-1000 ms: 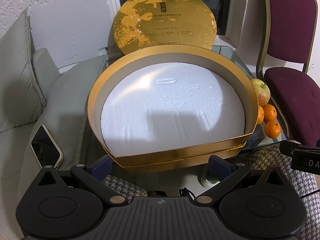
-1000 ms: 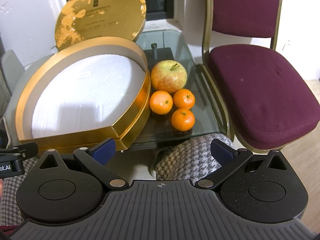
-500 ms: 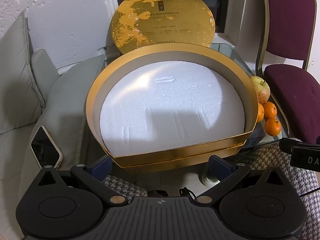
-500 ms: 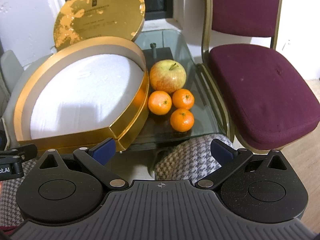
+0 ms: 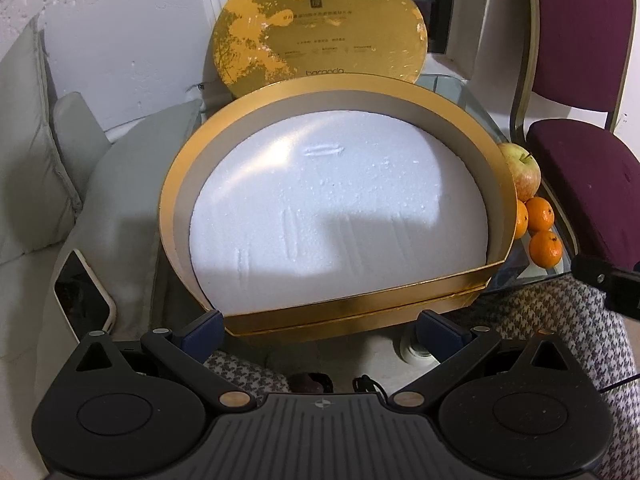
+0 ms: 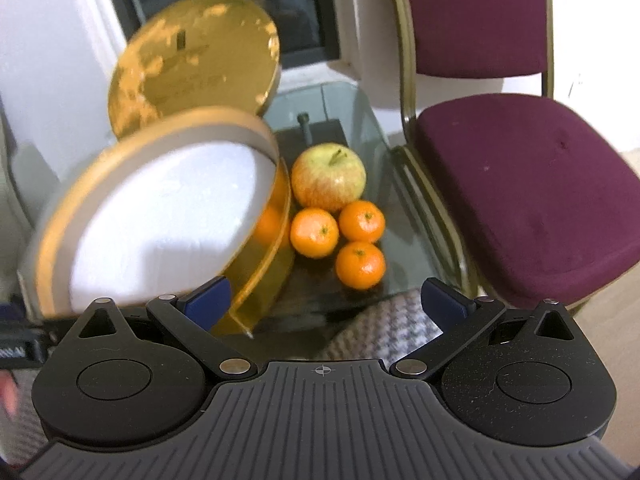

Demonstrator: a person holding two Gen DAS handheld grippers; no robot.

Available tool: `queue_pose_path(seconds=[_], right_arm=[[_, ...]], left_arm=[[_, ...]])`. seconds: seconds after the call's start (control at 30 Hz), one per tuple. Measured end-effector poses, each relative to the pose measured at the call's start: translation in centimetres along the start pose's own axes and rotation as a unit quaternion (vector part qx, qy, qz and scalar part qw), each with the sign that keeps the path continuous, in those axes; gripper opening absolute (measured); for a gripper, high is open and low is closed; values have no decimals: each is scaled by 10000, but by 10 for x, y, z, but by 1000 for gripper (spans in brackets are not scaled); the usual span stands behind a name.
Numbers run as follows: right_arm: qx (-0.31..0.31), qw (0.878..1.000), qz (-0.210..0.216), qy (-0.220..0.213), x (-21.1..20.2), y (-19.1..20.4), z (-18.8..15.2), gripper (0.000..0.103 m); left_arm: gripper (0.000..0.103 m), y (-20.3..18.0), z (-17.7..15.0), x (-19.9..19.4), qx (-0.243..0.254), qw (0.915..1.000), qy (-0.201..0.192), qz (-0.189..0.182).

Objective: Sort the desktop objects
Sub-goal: 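Move the right gripper toward the mandarins beside the gold box, then grasp the front mandarin orange with the right gripper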

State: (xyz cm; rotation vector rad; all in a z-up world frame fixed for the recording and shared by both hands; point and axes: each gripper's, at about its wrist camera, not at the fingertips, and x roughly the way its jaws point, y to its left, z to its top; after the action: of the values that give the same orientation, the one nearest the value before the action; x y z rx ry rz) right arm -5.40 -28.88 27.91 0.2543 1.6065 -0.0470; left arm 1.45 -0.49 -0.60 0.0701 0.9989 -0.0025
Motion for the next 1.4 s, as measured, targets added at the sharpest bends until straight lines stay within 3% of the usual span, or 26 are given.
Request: queue_pose_path(seconds=[0.17,0.47,0.73,0.83,1.07,1.17,1.4], right_arm=[[267,9989,376,-90,10,-14,3,103],[-244,9997,83,8,38,-19,8,103],[-356,9991,-54,233,64,-28,12,103],[-467,9984,-124,304,75,-26,11,95],[-570,9965,-145,589,96,-26,13,92],[-552,9956,-155,738,104,-28,15,83],[-363,9946,-193,951,119,-33,18,77]], left_arm=[[102,0,3,1,-22,9999,-43,-161],[102,-18,11,15,445,9989,128,35],[101,-18,17,28,391,9987,319,68],[102,-20,21,29,366,9991,205,11],[102,-24,30,34,332,9994,68,-89],[102,-26,34,37,261,9995,82,-129],[102,-33,34,46,408,9988,224,120]])
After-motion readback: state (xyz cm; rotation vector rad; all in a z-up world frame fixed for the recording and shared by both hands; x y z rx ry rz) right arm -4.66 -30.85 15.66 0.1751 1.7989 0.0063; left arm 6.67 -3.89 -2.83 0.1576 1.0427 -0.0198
